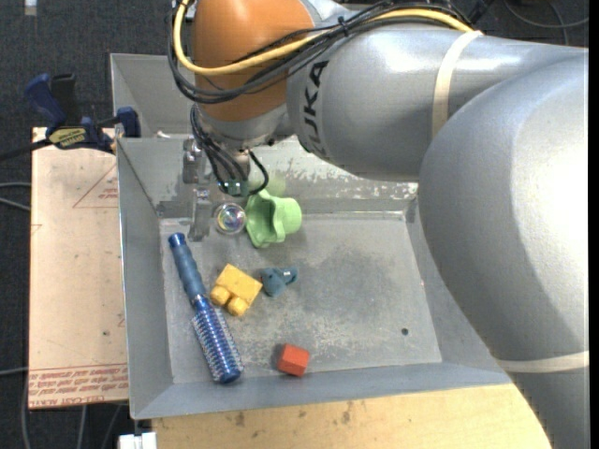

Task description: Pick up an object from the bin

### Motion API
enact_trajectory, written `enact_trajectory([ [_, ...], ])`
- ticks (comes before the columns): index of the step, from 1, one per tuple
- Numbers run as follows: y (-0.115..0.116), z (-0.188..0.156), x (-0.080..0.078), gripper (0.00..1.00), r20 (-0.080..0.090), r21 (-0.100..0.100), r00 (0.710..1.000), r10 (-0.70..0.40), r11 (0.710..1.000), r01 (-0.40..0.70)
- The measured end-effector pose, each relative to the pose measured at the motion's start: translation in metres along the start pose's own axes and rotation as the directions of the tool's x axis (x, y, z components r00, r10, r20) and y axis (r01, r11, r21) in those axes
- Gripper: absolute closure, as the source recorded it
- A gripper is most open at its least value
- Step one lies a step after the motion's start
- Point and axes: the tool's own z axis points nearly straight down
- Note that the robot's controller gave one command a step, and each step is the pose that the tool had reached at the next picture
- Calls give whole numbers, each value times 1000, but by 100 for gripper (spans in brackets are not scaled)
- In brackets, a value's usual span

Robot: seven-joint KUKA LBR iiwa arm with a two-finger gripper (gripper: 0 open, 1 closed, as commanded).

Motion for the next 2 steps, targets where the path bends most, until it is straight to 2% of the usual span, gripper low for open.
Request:
enact_trajectory([
  [1, -89, 89, 11, 0, 3, 3, 957, -289, 957, 289],
  [2, -83, 126, 67, 0, 2, 0, 952, -308, 952, 308],
])
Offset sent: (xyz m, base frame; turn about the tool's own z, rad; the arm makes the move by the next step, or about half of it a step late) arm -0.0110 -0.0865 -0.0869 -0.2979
